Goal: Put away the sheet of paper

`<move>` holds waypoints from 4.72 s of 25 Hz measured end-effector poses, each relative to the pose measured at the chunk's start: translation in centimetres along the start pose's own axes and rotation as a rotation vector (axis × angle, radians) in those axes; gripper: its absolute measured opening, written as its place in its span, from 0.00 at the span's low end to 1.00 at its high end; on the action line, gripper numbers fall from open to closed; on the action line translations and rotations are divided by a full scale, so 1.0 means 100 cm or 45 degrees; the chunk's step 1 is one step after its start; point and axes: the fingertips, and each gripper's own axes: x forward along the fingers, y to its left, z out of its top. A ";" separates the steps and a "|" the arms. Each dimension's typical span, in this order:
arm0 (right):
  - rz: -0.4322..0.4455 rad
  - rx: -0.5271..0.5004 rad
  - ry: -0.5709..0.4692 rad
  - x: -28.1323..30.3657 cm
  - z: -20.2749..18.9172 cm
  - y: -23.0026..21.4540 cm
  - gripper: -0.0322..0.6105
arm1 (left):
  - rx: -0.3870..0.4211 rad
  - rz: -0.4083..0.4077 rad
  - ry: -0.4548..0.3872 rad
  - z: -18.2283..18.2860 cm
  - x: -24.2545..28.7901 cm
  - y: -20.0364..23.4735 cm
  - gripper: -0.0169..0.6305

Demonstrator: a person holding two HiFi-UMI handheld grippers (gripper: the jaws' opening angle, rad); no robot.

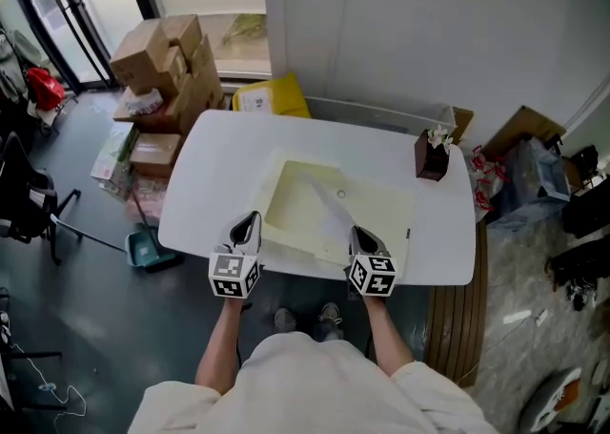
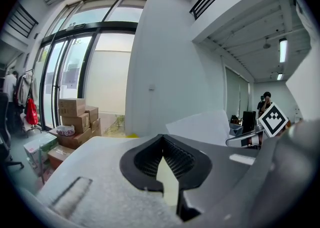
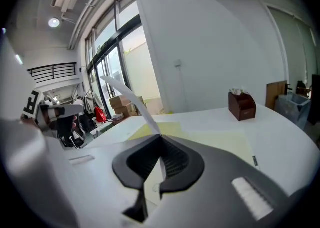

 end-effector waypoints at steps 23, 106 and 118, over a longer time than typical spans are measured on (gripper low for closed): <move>-0.104 -0.067 0.398 0.027 -0.086 -0.092 0.05 | 0.011 -0.003 0.036 -0.005 0.016 -0.014 0.03; 0.365 -0.301 0.649 0.192 -0.099 0.051 0.11 | -0.100 0.370 0.126 -0.042 -0.034 0.088 0.03; 0.257 -0.258 0.529 0.162 -0.083 0.012 0.33 | -0.070 0.248 0.099 -0.031 -0.009 0.057 0.03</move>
